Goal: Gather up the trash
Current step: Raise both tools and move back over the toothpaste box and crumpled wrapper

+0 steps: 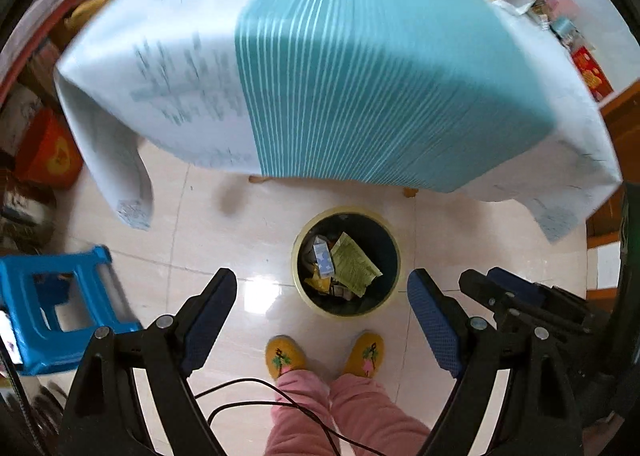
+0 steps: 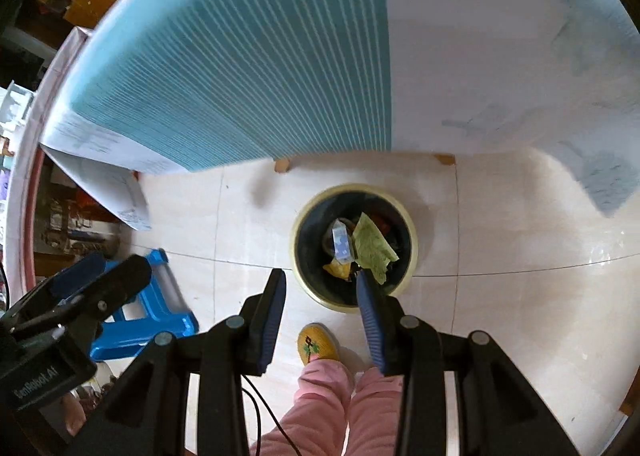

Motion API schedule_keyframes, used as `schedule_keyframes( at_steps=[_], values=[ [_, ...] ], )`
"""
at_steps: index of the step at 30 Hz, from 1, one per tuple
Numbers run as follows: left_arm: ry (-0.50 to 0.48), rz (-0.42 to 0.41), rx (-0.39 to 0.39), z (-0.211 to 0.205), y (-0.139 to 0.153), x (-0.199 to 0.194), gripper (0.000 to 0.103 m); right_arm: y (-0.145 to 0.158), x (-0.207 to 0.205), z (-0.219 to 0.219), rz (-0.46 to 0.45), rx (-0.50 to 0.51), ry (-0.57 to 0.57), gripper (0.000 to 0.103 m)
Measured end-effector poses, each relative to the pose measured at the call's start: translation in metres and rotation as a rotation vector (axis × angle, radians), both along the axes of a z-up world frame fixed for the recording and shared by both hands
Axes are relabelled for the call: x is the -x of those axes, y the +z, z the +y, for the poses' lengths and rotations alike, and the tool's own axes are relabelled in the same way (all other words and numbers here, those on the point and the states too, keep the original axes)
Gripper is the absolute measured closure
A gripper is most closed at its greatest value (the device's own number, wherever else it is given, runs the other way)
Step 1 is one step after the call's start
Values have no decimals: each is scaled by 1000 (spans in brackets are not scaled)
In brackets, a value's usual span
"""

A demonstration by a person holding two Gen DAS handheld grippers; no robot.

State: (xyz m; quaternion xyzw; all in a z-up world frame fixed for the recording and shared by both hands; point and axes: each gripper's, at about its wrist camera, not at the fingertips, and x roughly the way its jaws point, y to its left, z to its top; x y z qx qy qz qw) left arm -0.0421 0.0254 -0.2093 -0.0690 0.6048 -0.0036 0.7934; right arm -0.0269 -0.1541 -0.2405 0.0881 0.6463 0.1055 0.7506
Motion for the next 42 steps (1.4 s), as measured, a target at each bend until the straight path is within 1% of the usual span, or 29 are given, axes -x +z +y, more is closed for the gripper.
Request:
schedule_keyframes(
  at_steps=[4,9,12,16,18,24,30,34,39,42],
  values=[
    [-32,-60,-1,3,50,4,17,46,7,-3,-42,-9,-28,66],
    [-49,-125,6,11,100,6,17,96,17,-7,-101,-10,-59,66],
    [-55,-162,6,17,126,5,17,116,22,-10,-128,-10,-78,66],
    [-75,-208,8,19,157,1,17,147,27,-14,-189,3,-109,66],
    [-94,-237,11,19,175,0,17,158,27,-16,-212,6,-127,66],
    [-148,-325,2,21,216,-4,17,200,27,-24,-317,21,-194,66],
    [-159,-360,33,29,245,-23,17,227,23,-29,-403,25,-247,66],
    [-155,-385,12,28,258,-35,17,236,19,-34,-434,22,-276,66],
    [-178,-355,34,18,259,-60,17,246,6,-46,-470,19,-298,66],
    [-187,-343,43,5,259,-77,17,249,-13,-59,-482,19,-302,66]
  ],
)
